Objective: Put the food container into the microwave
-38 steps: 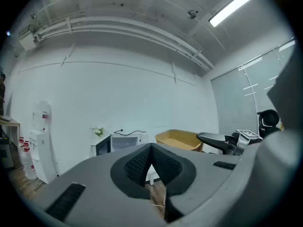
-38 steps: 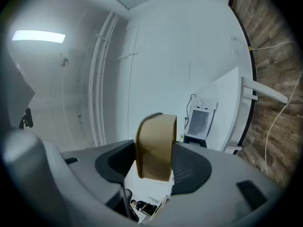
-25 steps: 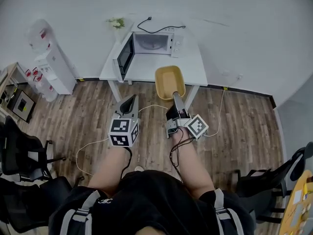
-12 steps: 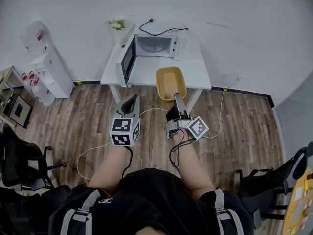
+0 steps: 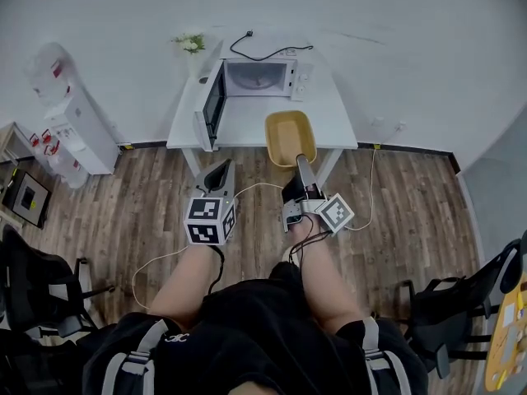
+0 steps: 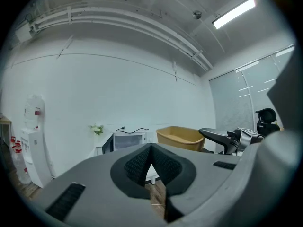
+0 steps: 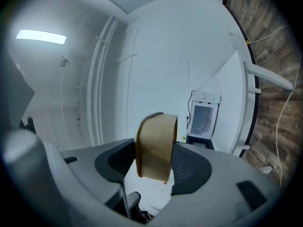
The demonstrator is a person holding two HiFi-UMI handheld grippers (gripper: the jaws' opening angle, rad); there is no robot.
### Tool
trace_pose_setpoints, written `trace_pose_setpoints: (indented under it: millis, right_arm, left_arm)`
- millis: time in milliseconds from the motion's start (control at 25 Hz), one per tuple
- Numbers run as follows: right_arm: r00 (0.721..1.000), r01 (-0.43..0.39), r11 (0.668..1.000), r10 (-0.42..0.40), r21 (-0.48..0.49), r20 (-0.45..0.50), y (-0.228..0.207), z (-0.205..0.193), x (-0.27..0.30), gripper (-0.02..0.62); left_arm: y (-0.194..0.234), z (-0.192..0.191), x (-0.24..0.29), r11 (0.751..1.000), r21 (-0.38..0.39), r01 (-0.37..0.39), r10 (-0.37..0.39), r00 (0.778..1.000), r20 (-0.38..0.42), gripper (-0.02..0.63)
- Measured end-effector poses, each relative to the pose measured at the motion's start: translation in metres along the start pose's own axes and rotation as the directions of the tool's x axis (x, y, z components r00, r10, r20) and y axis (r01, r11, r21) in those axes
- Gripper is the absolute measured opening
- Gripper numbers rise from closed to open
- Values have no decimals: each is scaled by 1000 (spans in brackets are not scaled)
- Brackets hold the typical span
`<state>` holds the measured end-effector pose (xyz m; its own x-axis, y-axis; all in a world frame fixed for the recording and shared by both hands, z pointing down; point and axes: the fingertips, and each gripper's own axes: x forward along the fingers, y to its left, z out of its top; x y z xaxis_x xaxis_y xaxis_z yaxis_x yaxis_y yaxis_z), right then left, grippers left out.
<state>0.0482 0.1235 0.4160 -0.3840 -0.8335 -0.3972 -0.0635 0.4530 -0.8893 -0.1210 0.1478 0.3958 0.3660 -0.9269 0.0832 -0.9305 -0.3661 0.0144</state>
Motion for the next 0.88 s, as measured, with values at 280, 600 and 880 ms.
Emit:
trace_pose_setpoints:
  millis: [280, 600, 880]
  right_arm:
    - [1000, -6, 1000, 7, 17, -14, -32, 18, 47, 229]
    - [1000, -4, 1000, 5, 28, -18, -89, 67, 119, 229]
    - [999, 20, 998, -18, 58, -37, -150, 108, 188, 229]
  left_arm:
    - [20, 3, 51, 1000, 7, -25, 25, 1000, 8, 12]
    - [34, 10, 149, 999, 37, -15, 14, 999, 34, 12]
    - [44, 12, 247, 997, 78, -15, 14, 1000, 22, 12]
